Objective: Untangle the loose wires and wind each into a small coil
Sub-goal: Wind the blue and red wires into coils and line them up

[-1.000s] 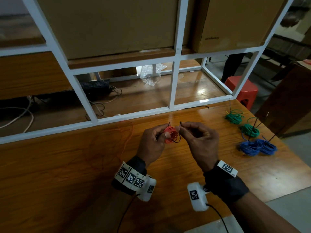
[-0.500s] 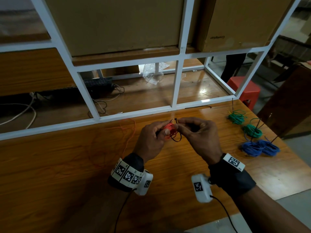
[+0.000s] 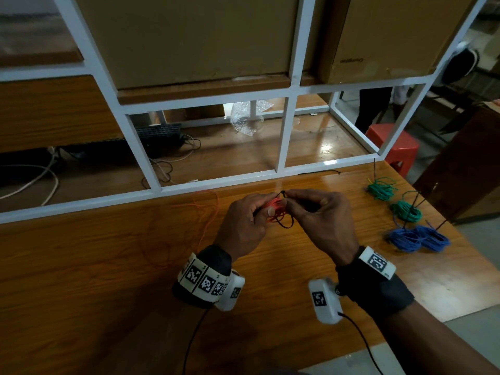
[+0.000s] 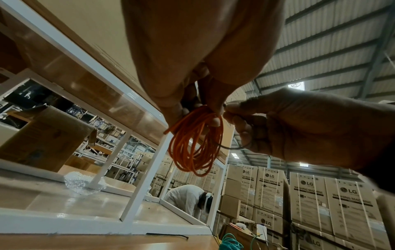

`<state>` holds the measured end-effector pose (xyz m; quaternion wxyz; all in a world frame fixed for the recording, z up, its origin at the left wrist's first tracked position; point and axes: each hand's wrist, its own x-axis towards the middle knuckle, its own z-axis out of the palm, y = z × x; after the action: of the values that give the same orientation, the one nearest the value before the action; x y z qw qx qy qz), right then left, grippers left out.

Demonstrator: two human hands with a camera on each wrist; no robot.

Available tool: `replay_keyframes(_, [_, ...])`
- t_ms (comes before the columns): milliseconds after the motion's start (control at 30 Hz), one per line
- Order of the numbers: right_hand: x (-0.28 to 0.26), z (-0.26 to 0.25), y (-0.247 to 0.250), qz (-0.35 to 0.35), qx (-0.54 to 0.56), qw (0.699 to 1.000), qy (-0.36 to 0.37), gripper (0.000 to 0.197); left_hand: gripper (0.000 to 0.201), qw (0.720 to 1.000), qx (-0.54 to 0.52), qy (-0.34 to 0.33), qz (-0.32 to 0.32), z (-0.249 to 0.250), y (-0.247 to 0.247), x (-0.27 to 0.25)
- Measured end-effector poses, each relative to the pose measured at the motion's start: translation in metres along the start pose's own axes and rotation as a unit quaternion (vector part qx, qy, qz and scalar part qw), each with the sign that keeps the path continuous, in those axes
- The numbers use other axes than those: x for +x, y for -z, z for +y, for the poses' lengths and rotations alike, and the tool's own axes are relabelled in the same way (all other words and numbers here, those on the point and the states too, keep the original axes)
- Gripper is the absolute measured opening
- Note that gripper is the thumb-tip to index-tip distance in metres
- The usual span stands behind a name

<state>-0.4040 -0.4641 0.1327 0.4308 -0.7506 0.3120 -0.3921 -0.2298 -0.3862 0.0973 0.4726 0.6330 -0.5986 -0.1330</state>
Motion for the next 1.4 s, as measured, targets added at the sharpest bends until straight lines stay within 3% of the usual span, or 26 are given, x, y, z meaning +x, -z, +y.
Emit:
replay_keyframes(633, [0.003,-0.008,0.007,-0.036,-0.114,0.993,0.003,0.011,0.034,0.991,0.122,-0.044,-0.010,0.020,0.003,-0.001])
replay_keyframes(933, [0.002,-0.016,0.005,-0.022,-0.080,0.996,-0.037,0.011,0.044,0.996,0.080,-0.040,-0.013,0.027,0.002,-0.002])
replay_keyframes(1033, [0.002,-0.017,0.007,-0.031,-0.072,0.996,-0.040,0.015,0.038,0.995,0.081,-0.050,-0.007,0.028,0.002,-0.002])
replay_keyframes(1233, [0.000,-0.014,0.008,0.024,-0.125,0.990,0.057,0.008,0.037,0.995,0.078,-0.064,-0.017,0.030,0.004,0.001])
replay_keyframes(1400, [0.006,0.000,0.009,-0.017,-0.196,0.974,0.115,0.008,0.038,0.996,0.045,-0.039,-0.060,0.029,0.001,0.002])
